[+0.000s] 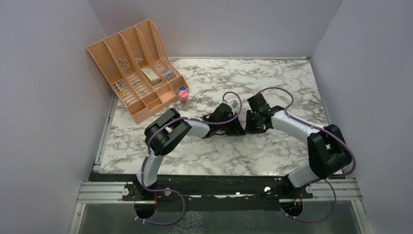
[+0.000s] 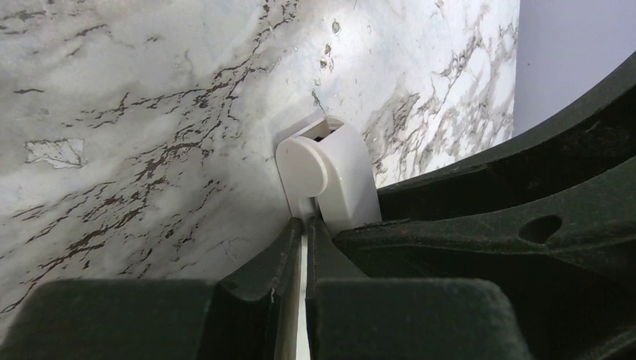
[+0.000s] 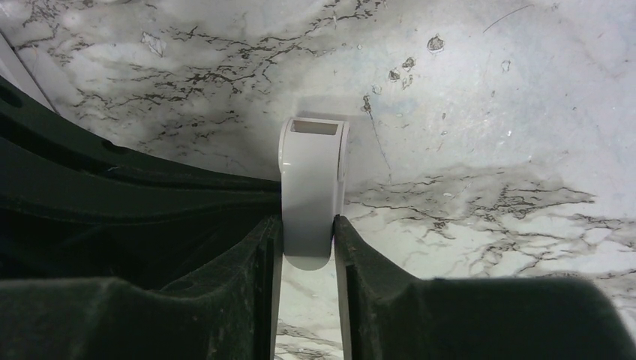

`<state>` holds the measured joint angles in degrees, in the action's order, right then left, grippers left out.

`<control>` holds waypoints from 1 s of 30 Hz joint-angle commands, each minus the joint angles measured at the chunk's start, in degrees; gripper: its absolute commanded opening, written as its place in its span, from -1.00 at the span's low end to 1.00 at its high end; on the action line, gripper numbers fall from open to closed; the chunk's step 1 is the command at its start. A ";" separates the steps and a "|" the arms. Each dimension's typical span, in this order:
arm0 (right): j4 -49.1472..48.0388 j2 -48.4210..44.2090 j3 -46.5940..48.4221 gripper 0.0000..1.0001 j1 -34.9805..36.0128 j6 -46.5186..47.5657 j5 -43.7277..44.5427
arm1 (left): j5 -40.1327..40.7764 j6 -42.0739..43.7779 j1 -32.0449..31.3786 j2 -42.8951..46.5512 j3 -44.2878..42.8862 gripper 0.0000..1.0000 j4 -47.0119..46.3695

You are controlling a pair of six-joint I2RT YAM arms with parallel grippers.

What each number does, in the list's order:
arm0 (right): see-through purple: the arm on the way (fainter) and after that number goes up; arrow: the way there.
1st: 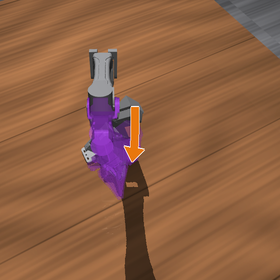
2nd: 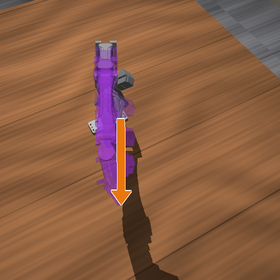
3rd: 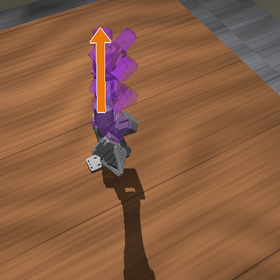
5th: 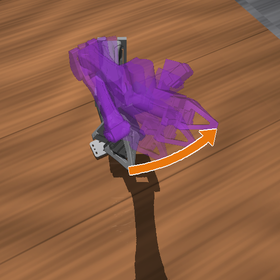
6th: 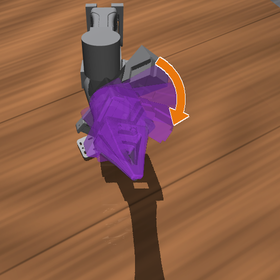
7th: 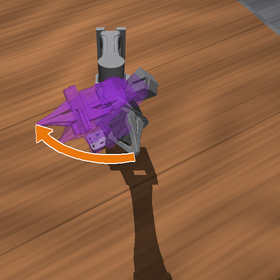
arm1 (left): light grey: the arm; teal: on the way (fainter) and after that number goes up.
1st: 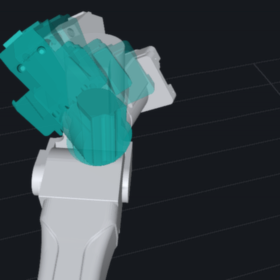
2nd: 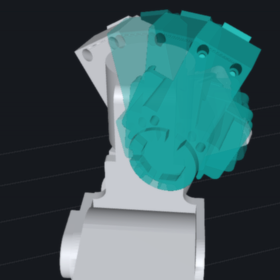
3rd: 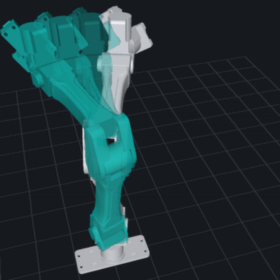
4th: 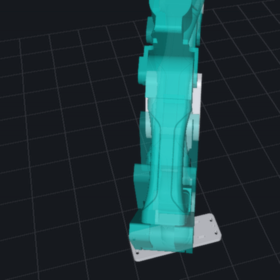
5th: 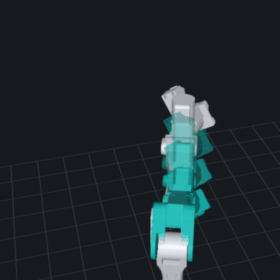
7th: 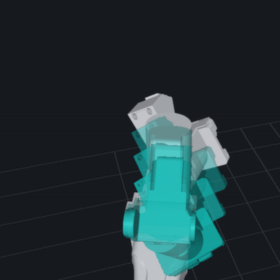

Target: Load the staples into the stapler

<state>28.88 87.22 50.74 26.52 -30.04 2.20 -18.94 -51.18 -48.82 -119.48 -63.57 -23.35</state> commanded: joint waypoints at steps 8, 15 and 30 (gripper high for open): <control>5.10 -2.36 2.70 -0.03 0.60 -1.72 4.30 | 4.41 2.29 -0.67 -0.06 1.16 -0.81 2.78; 4.20 -7.76 2.16 0.14 0.59 -2.27 5.46 | 5.86 3.42 -0.73 2.59 1.19 -0.64 4.79; 3.54 -16.88 2.14 0.45 0.62 -1.17 8.75 | 24.06 9.56 -1.19 19.55 2.81 -0.25 18.61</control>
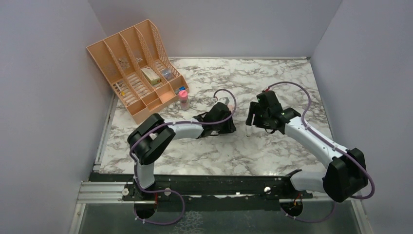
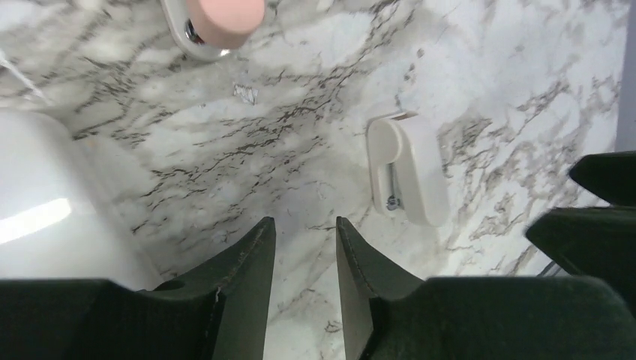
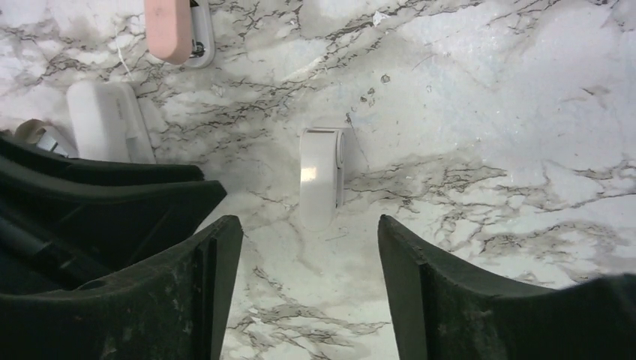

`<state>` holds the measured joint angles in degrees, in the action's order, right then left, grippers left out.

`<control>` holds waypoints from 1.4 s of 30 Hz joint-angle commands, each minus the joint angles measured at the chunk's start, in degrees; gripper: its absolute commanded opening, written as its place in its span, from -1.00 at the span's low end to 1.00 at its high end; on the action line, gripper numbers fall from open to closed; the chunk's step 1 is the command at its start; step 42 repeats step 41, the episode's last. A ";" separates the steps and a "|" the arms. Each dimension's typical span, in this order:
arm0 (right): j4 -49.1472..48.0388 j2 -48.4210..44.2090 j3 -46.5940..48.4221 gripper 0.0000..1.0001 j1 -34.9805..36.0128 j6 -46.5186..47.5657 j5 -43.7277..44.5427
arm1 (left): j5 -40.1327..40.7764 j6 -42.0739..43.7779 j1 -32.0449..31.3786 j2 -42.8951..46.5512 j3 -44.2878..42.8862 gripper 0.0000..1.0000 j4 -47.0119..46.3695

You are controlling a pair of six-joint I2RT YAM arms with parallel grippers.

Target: Load the staples into the stapler

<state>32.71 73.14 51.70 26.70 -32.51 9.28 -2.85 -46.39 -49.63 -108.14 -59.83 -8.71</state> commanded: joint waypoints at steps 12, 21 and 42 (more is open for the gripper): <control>0.00 -16.81 3.43 1.00 0.42 7.29 1.33 | 28.79 14.65 -0.30 35.67 2.88 0.66 21.50; 5.19 -25.00 9.82 1.00 0.39 8.44 11.29 | 42.62 22.08 -0.30 59.73 2.26 0.98 35.53; 5.45 -28.51 15.17 1.00 0.38 12.54 13.01 | 48.47 25.97 -0.30 73.71 -4.68 0.98 46.53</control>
